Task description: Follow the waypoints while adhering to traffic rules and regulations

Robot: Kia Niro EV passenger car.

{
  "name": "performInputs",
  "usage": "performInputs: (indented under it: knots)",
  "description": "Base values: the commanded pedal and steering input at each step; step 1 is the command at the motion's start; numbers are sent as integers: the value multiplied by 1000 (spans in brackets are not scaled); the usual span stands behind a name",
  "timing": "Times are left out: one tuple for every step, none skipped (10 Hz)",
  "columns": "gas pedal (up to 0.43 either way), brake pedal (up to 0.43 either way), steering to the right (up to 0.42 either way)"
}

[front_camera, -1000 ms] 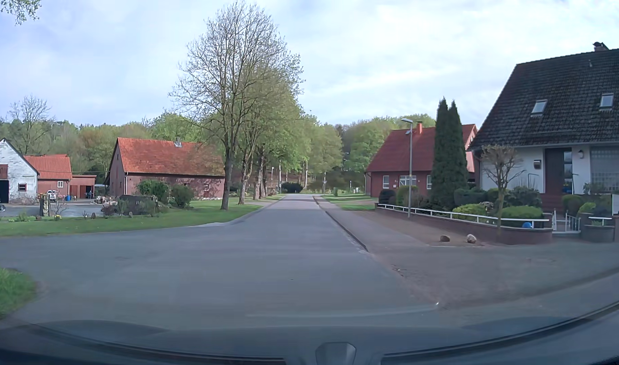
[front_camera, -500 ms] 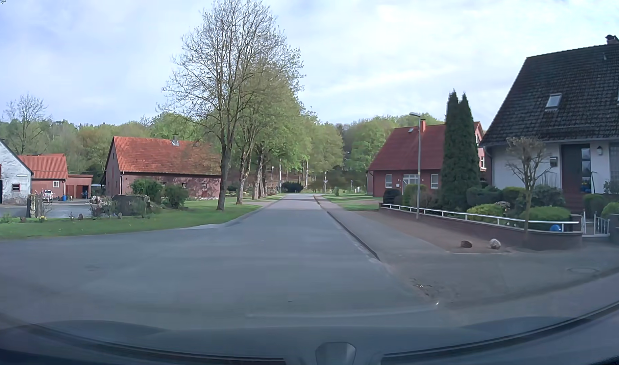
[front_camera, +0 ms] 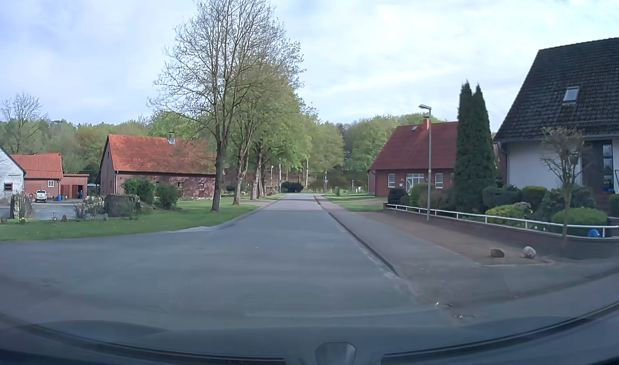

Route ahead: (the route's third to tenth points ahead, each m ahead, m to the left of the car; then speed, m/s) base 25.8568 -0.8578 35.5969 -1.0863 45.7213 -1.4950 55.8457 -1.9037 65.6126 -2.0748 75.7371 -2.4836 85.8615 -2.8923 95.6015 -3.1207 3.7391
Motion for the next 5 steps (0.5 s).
performInputs:
  knots:
    - [110,0,-1]
    - [110,0,0]
    - [110,0,-1]
    - [98,0,0]
    - [98,0,0]
